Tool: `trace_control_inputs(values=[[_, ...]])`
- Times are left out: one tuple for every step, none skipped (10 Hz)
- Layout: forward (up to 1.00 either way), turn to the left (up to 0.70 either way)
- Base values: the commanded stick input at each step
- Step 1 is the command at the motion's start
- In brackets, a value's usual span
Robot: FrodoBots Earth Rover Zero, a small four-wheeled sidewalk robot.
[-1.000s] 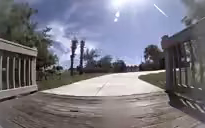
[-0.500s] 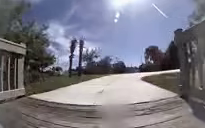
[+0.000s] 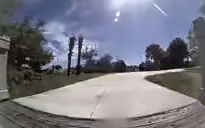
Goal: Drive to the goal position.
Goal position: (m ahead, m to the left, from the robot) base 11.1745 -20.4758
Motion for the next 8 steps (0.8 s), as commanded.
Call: trace_control_inputs(values=[[0.82,-0.27],[0.82,-0.32],[0.82,-0.32],[0.82,-0.32],[0.82,-0.16],[0.82,0.0],[0.82,0.0],[0.82,0.0]])
